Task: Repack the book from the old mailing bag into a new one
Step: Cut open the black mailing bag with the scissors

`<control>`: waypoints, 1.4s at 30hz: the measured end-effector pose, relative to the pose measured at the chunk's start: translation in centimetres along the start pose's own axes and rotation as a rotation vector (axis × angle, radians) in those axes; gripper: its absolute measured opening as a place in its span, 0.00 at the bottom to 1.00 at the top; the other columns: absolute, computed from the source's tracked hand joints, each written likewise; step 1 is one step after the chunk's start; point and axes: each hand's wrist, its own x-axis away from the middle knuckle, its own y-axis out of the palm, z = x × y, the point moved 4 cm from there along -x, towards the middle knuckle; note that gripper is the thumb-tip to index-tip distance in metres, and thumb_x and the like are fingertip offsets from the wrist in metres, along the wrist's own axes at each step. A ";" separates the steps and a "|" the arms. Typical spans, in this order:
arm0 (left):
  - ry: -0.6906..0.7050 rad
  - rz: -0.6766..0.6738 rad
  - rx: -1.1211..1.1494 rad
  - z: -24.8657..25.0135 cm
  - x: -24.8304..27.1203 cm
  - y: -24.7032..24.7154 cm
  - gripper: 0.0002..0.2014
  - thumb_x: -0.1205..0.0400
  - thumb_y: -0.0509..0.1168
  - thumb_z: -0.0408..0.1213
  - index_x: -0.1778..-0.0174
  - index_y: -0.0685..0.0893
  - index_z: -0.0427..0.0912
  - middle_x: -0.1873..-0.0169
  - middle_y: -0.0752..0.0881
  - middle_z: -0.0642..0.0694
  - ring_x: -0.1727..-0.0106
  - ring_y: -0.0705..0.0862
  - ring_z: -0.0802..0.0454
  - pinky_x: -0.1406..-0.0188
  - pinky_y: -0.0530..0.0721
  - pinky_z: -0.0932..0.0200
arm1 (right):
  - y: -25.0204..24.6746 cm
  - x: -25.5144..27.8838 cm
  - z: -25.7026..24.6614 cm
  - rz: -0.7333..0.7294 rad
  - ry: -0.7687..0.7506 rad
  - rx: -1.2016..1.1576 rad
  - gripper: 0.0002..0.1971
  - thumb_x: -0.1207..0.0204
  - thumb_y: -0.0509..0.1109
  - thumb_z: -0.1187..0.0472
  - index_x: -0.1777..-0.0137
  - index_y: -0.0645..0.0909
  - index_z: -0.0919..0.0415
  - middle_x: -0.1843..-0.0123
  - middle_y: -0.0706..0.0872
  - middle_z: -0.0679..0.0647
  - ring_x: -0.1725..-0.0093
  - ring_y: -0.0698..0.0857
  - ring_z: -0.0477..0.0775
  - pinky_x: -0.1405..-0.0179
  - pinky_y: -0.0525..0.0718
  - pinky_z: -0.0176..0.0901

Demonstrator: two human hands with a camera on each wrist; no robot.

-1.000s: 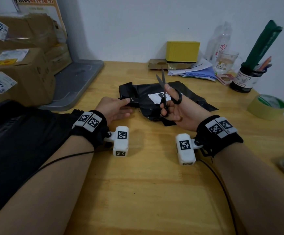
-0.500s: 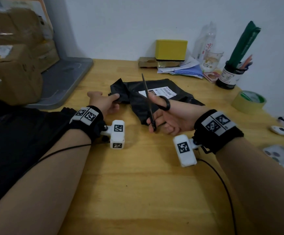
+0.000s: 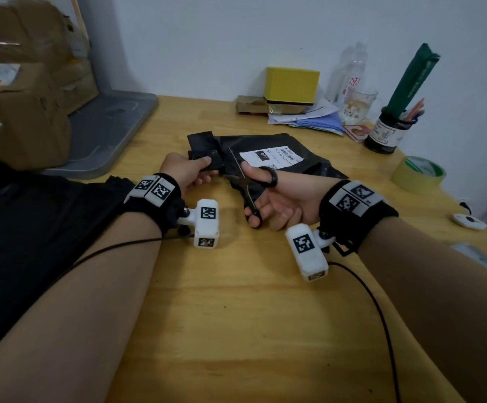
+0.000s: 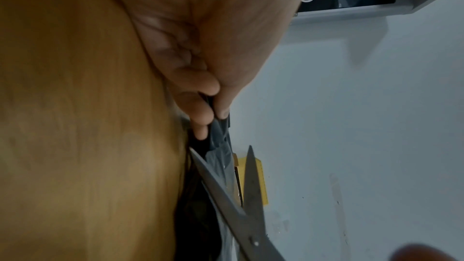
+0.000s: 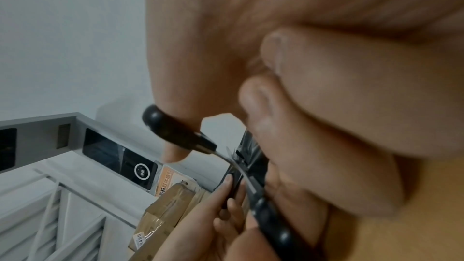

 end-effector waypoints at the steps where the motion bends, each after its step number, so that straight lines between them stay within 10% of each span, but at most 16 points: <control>1: 0.003 -0.002 -0.003 0.0 0.1 0.0 0.08 0.16 0.68 0.39 0.56 0.88 0.38 0.66 0.92 0.47 0.75 0.79 0.59 0.80 0.77 0.71 | 0.0 -0.2 -0.2 -0.007 -0.002 -0.013 0.42 0.32 0.60 0.18 0.46 0.76 0.62 0.59 0.83 0.53 0.81 0.63 0.42 0.88 0.59 0.29; 8: 0.046 0.010 -0.013 0.5 0.6 0.3 0.08 0.15 0.66 0.37 0.49 0.87 0.36 0.83 0.85 0.56 0.89 0.74 0.65 0.89 0.69 0.73 | 0.3 -1.5 -1.7 -0.059 0.005 -0.074 0.41 0.30 0.59 0.18 0.51 0.76 0.61 0.59 0.82 0.52 0.83 0.62 0.42 0.90 0.59 0.29; 15: 0.042 -0.006 0.010 0.2 0.4 0.1 0.04 0.16 0.68 0.34 0.52 0.85 0.38 0.65 0.90 0.47 0.86 0.75 0.66 0.86 0.72 0.73 | -0.1 -2.3 -3.1 -0.010 0.010 -0.042 0.39 0.27 0.56 0.19 0.54 0.76 0.60 0.62 0.80 0.52 0.86 0.64 0.41 0.90 0.57 0.29; 42: -0.008 -0.087 -0.157 0.5 0.6 0.7 0.03 0.17 0.70 0.33 0.57 0.85 0.40 0.74 0.88 0.49 0.89 0.71 0.66 0.89 0.66 0.73 | -1.1 -4.9 -3.3 0.003 0.002 -0.064 0.35 0.30 0.64 0.21 0.61 0.76 0.57 0.70 0.78 0.49 0.87 0.61 0.42 0.86 0.55 0.29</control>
